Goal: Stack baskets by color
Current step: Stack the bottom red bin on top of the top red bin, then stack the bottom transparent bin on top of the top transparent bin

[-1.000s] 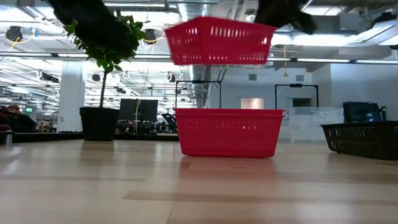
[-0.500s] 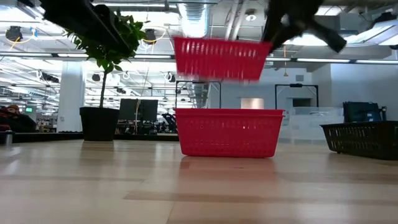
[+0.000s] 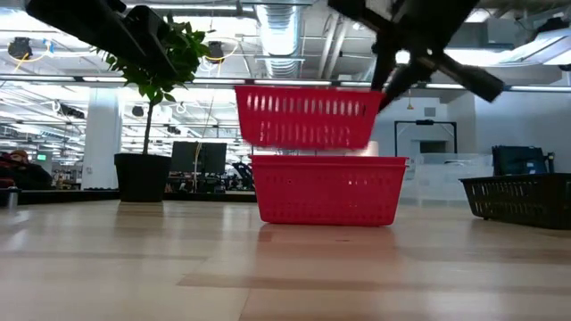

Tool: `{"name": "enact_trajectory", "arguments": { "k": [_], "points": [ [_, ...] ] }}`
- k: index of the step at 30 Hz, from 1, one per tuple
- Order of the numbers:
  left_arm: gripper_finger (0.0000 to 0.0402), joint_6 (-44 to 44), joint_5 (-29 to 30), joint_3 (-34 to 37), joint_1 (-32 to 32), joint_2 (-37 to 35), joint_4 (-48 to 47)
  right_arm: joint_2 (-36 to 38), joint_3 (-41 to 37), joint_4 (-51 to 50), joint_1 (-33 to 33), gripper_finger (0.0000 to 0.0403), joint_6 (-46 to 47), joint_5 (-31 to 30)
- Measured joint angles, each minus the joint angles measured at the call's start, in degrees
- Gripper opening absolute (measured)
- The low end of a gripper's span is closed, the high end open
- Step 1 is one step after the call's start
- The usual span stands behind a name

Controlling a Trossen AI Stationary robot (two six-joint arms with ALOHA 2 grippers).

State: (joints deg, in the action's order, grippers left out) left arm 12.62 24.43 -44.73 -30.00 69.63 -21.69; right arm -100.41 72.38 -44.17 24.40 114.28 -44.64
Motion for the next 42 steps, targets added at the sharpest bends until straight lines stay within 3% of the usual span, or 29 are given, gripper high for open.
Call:
{"name": "enact_trajectory", "arguments": {
  "k": [23,42],
  "points": [
    [0.0247,-1.83,-0.18,0.00,-0.63,0.02,-0.73,-1.10,-0.03,-4.48,0.26,0.0010,2.21,4.42],
    [0.0247,-0.20,-0.74,0.00,-0.63,0.02,-0.73,-1.02,-0.03,-6.55,0.24,0.0142,-0.75,4.37]
  ]
}}
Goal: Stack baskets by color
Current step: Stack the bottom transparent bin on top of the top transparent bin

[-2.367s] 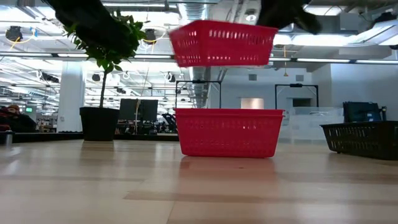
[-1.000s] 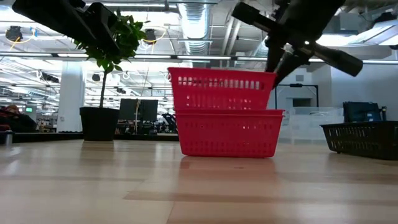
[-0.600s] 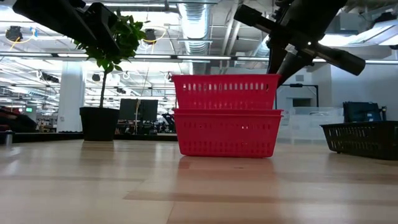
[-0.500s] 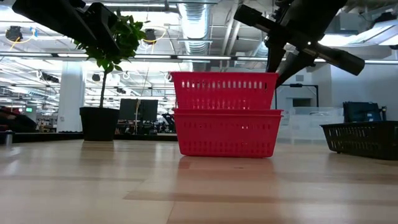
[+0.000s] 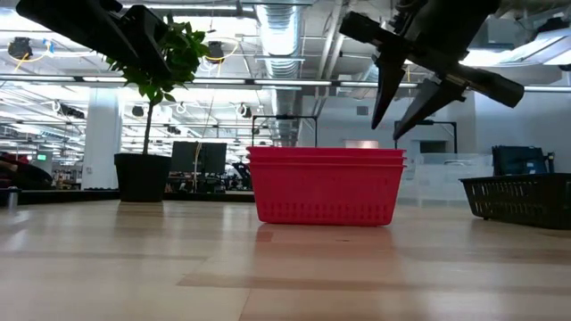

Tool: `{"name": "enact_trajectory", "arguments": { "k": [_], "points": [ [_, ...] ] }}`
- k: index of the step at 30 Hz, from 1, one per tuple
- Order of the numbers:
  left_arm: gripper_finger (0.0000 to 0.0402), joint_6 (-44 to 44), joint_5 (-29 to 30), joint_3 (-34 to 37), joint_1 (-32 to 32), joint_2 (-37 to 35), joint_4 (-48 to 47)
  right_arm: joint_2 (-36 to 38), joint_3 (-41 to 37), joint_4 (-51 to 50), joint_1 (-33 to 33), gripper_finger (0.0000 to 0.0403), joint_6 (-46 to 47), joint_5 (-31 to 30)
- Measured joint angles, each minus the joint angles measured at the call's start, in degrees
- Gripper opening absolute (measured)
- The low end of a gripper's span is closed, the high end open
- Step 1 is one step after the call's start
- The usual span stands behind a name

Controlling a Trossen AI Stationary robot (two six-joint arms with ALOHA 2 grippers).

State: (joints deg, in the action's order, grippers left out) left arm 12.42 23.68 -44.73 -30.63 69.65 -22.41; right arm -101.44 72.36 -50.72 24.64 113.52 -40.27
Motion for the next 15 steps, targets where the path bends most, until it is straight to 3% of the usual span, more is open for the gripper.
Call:
{"name": "enact_trajectory", "arguments": {
  "k": [8,11,15],
  "points": [
    [0.0247,0.05,0.00,0.00,0.02,0.00,0.24,6.00,0.00,-4.61,0.00,0.0174,-3.17,2.01],
    [0.0247,0.04,0.00,0.00,0.02,0.00,0.30,10.61,0.00,-3.57,0.38,0.0175,-13.81,8.97],
    [0.0247,-0.69,-0.03,0.00,0.02,0.00,0.42,15.08,0.00,-3.08,1.70,0.0168,-30.59,23.22]
  ]
}}
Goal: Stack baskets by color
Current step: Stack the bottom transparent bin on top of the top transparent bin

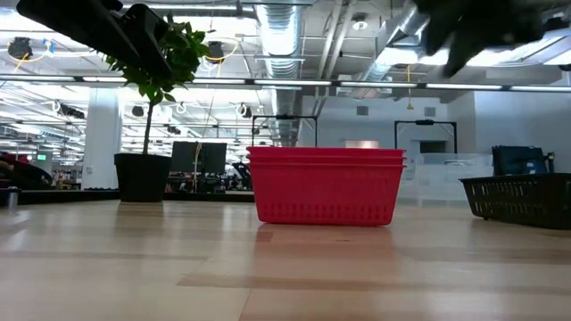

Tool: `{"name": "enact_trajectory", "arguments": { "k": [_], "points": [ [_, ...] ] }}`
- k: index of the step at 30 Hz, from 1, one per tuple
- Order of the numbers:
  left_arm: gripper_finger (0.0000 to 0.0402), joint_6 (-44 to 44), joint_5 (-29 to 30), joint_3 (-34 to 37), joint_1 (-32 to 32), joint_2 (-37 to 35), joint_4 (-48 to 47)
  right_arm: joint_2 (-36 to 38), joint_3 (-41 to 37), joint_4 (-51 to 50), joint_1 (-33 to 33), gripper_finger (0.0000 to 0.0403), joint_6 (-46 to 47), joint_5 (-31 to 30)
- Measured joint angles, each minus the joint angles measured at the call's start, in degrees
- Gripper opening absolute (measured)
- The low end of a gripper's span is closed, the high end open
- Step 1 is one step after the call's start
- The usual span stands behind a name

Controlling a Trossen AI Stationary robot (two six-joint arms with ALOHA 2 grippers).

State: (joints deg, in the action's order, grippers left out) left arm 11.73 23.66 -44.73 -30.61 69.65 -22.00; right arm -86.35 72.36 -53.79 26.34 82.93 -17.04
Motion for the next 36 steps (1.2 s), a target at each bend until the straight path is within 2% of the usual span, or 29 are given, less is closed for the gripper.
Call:
{"name": "enact_trajectory", "arguments": {
  "k": [3,5,12,18,21,28,36],
  "points": [
    [0.0247,0.00,-0.02,0.00,0.00,0.00,0.09,2.23,0.02,-1.18,1.76,0.0161,-9.66,9.49],
    [0.0247,0.22,-0.01,0.00,0.00,0.00,0.24,3.33,0.02,-3.47,2.77,0.0156,-14.21,13.65],
    [0.0247,3.09,-2.13,0.00,0.02,0.00,3.03,5.87,0.02,-17.84,6.59,0.0134,-24.50,15.83],
    [0.0247,6.35,-2.19,0.00,0.02,0.00,4.47,5.73,-0.50,-21.35,11.28,0.0125,-33.18,16.25],
    [0.0247,7.81,-2.18,0.00,0.02,0.00,5.23,5.48,-2.66,-21.26,13.23,0.0125,-33.80,17.40],
    [0.0247,9.08,-1.88,0.00,0.02,0.00,7.11,5.52,-8.86,-21.91,17.34,0.0125,-28.56,17.83],
    [0.0247,8.97,0.16,0.00,0.02,0.00,9.74,6.01,-16.36,-15.42,19.81,0.0125,-27.40,21.96]
  ]
}}
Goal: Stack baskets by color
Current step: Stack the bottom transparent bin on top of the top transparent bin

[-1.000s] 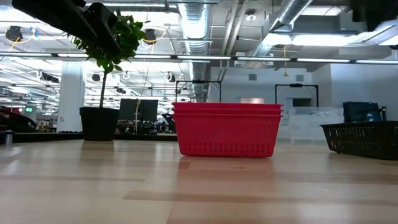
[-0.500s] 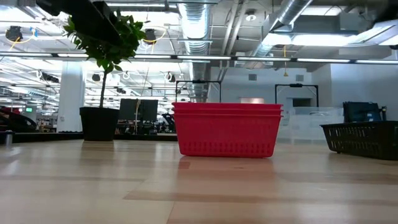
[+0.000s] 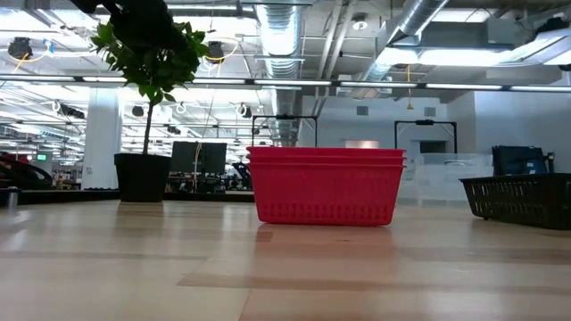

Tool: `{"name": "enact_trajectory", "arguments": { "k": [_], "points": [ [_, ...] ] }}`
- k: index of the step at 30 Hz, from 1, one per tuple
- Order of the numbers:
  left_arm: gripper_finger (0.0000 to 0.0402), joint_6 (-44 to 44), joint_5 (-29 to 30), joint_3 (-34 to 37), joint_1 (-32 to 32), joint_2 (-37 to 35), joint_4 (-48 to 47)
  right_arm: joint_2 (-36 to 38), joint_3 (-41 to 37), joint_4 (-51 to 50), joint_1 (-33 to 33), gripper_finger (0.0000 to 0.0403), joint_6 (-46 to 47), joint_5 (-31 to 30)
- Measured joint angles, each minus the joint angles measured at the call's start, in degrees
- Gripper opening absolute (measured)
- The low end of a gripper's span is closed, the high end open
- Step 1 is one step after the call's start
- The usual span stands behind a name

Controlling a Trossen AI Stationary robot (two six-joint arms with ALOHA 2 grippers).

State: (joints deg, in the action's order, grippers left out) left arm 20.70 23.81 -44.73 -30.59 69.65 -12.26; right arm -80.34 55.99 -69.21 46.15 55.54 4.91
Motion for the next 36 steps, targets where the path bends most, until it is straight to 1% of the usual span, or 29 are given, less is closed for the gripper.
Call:
{"name": "enact_trajectory", "arguments": {
  "k": [3,7,11,14,18,22,26,36],
  "points": [
    [0.0247,0.06,0.54,0.00,0.04,0.00,-0.01,1.34,-2.15,2.71,0.02,0.0125,1.32,1.19],
    [0.0247,0.06,0.99,0.00,0.31,0.00,0.03,3.91,-5.02,5.84,0.37,0.0125,3.18,1.35],
    [0.0247,0.05,0.86,0.00,1.35,0.00,0.19,6.70,-6.70,6.82,0.36,0.0125,5.97,1.52],
    [0.0247,-0.30,0.30,0.00,2.30,0.00,0.18,8.37,-6.76,6.93,0.30,0.0125,7.63,0.72],
    [0.0247,-0.49,-1.00,0.00,3.42,0.00,0.16,11.02,-6.70,7.93,0.31,0.0123,12.08,-0.74],
    [0.0247,-1.20,-1.07,0.00,4.01,0.00,0.11,12.94,-6.67,12.49,0.64,0.0123,17.23,-0.80],
    [0.0247,-1.70,-1.05,0.00,4.07,0.00,0.10,11.98,-6.65,13.31,2.06,0.0123,19.74,-1.16],
    [0.0247,-2.48,-1.03,0.00,4.07,0.00,0.10,3.85,-6.65,16.69,6.23,0.0123,20.58,-1.06]
  ]
}}
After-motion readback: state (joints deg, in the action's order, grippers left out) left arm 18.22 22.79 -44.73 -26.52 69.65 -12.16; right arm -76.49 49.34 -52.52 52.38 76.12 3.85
